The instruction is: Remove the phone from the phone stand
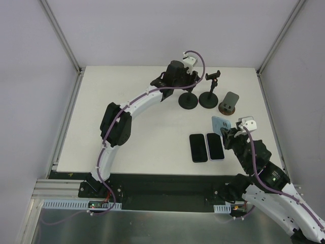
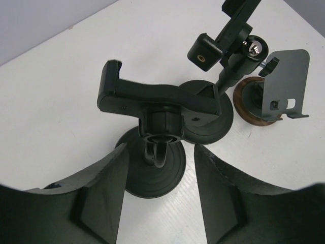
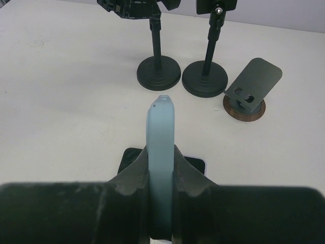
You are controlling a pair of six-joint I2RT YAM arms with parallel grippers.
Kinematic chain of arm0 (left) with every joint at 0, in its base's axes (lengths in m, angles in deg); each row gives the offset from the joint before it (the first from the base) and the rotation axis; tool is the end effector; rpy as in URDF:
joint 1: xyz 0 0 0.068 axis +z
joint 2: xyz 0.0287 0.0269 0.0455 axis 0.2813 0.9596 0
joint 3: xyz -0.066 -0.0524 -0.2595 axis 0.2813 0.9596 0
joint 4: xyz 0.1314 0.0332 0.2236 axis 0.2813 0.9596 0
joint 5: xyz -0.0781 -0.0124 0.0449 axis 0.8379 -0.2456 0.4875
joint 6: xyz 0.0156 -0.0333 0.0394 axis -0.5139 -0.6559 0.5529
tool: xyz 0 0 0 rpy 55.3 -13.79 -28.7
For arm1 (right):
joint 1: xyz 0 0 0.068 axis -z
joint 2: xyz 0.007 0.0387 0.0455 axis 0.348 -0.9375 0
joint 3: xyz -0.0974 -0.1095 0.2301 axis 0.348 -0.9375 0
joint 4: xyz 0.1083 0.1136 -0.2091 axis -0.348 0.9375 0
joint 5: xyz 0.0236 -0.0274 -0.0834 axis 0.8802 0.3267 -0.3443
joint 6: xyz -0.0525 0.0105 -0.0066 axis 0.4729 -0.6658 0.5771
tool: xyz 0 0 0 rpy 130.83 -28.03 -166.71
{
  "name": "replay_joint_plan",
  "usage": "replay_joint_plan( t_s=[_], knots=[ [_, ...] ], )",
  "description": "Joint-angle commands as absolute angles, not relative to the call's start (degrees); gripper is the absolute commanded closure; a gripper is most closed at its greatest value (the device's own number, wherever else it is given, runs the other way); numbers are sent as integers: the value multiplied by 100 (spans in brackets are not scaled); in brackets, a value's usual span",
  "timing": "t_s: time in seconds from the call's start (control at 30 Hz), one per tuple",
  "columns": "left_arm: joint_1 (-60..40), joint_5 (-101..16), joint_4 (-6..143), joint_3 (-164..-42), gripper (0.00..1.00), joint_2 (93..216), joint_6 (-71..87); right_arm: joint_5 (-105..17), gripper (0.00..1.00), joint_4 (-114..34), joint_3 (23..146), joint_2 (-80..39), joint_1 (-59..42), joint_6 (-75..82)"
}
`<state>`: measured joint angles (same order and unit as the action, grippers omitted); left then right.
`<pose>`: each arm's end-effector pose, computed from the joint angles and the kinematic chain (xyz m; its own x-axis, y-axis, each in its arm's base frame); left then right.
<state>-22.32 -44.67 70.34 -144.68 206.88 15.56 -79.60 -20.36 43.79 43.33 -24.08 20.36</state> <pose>0.4188 -0.3399 0.2987 -0.2245 0.0992 -0.9694 0.6884 0.7202 -0.0857 0.0753 0.0508 0.3176 0.0187 -0.2008 -0.9794 -0.2925 0.9356 -0.1974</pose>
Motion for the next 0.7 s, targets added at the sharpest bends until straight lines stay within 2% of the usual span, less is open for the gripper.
replay_joint_plan(
  t_s=[0.0,0.03,0.13,0.17,0.27,0.4,0.67],
  knots=[
    [-2269,-4324,6717,-14209,43,19895,1592,-7765,99,-2543,4559,4299,-2393,2144],
    [-2269,-4315,6690,-14095,34,19754,1627,-7738,99,-2560,4559,4281,-2402,2135],
    [-2269,-4254,6524,-13481,24,19095,1654,-7633,99,-2604,4568,4229,-2402,2117],
    [-2269,-4132,6462,-13087,17,18736,1663,-7581,99,-2648,4568,4220,-2393,2117],
    [-2269,-3624,6295,-12305,6,17989,1785,-7099,99,-2701,4612,4123,-2385,2213],
    [-2269,-2542,6294,-11371,1,17091,2093,-6246,99,-2745,4744,3948,-2393,2442],
    [-2269,-528,6356,-9579,1,15422,2612,-4165,99,-2991,5156,3456,-2393,2644]
  ],
)
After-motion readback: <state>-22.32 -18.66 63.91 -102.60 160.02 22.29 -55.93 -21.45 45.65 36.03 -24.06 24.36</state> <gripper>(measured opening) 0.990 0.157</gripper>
